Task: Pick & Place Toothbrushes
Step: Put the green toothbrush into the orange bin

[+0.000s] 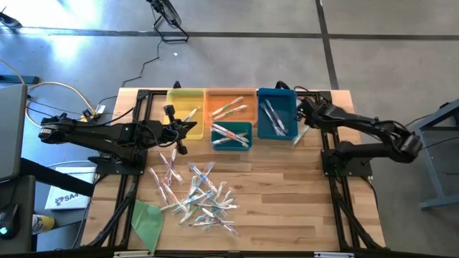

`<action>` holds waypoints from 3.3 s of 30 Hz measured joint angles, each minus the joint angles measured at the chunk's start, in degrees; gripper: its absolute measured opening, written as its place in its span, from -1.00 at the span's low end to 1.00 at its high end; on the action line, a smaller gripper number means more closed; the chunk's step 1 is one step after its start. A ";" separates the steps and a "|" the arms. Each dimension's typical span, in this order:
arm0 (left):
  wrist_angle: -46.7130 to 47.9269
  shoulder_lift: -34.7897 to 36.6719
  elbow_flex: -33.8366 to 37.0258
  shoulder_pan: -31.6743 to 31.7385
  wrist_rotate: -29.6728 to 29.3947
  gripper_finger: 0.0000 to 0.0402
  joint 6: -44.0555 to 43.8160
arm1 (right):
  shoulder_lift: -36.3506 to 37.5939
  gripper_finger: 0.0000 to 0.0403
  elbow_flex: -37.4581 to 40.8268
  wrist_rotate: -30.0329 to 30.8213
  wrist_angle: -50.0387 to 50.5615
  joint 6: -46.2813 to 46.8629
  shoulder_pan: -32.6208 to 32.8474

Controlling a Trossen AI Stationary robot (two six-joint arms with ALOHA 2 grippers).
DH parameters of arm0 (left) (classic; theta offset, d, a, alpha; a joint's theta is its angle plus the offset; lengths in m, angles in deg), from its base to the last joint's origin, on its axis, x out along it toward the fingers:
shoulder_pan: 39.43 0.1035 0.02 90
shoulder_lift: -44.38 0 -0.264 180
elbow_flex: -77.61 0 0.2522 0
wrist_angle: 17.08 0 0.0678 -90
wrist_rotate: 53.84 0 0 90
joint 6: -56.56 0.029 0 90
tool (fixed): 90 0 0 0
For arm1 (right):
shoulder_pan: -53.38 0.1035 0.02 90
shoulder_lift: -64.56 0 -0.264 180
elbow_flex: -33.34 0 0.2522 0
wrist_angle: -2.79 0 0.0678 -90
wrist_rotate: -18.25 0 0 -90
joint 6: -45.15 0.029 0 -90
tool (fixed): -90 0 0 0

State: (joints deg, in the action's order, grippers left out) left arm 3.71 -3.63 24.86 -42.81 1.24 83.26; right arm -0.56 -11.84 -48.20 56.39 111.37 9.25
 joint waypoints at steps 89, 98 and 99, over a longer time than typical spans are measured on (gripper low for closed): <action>0.20 0.01 0.00 -0.01 0.00 -1.00 0.00 | -6.27 -0.99 2.02 -22.08 0.43 16.31 39.76; 0.13 0.00 0.00 -0.01 0.00 -1.00 0.00 | -6.45 -0.99 2.10 -22.61 -9.44 14.68 46.58; 0.09 0.01 0.00 -0.02 0.00 -1.00 0.00 | -6.58 -0.99 2.10 -22.60 -10.54 14.10 46.92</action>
State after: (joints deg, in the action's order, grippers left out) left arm 3.80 -3.62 24.86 -42.83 1.24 83.26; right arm -7.14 -9.75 -70.80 45.85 125.47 56.17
